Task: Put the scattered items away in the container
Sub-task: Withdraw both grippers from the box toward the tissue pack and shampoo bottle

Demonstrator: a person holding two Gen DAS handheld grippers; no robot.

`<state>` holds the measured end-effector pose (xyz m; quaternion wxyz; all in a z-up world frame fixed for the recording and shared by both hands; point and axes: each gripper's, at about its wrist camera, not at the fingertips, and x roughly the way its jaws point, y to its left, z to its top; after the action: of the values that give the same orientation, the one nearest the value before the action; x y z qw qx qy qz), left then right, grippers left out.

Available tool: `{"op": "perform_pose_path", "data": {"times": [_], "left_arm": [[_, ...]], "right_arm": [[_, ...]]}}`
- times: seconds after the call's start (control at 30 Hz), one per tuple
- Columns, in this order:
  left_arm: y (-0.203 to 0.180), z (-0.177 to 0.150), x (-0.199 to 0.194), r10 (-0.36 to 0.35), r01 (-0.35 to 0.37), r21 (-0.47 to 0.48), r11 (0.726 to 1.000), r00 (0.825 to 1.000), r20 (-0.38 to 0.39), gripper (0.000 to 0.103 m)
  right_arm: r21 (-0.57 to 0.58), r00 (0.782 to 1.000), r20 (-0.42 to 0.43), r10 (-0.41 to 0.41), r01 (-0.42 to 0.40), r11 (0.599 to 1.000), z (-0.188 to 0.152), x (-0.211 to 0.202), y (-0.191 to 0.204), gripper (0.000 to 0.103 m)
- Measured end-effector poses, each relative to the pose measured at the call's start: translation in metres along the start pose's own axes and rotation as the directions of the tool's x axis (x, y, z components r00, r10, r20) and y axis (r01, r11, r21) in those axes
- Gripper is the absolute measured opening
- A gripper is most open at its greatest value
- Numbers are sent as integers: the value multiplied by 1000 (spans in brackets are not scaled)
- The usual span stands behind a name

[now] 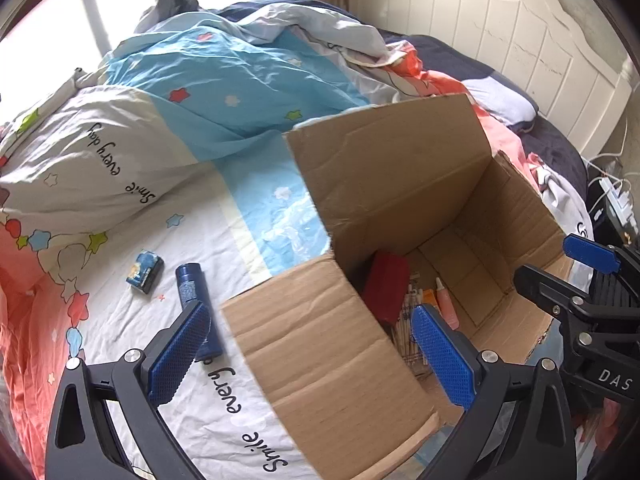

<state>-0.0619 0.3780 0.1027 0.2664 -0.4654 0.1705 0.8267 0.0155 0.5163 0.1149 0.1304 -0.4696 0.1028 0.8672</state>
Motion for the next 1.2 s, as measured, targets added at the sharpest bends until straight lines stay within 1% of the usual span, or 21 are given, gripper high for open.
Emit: {"op": "perform_pose_path", "data": {"times": [0.17,0.3,0.43,0.53,0.63,0.83,0.93,1.03,1.2], "left_arm": [[20,-9,-8,-2,3,-58,998,1000,4,103],[30,-19,-12,0,-1,-65,998,1000,-9,103],[42,-28,-23,-13,12,-103,995,1000,-2,103],[52,-37,-31,-9,9,-115,993,1000,4,103],[63,-45,-36,5,-5,-113,994,1000,-6,103],[97,-69,-51,23,-22,-144,989,1000,5,103],[115,-81,-54,50,-50,-155,987,999,-3,103],[136,-94,-56,72,-76,-178,981,997,-28,103],[166,-111,-58,72,-81,-222,972,996,-47,103]], "right_arm": [[-18,1000,5,4,-4,1000,2,-6,12,78],[-38,1000,11,5,-5,999,2,-11,24,78],[-63,1000,1,-4,4,998,3,-15,41,78],[-88,1000,9,2,-2,996,3,-20,56,78],[-107,1000,16,11,-9,994,2,-24,71,78],[-168,999,15,29,-26,985,-2,-27,109,78],[-202,999,16,47,-43,978,-5,-25,131,78],[-227,998,4,60,-57,972,-8,-21,151,78],[-275,995,-2,96,-93,957,-12,-15,185,78]]}}
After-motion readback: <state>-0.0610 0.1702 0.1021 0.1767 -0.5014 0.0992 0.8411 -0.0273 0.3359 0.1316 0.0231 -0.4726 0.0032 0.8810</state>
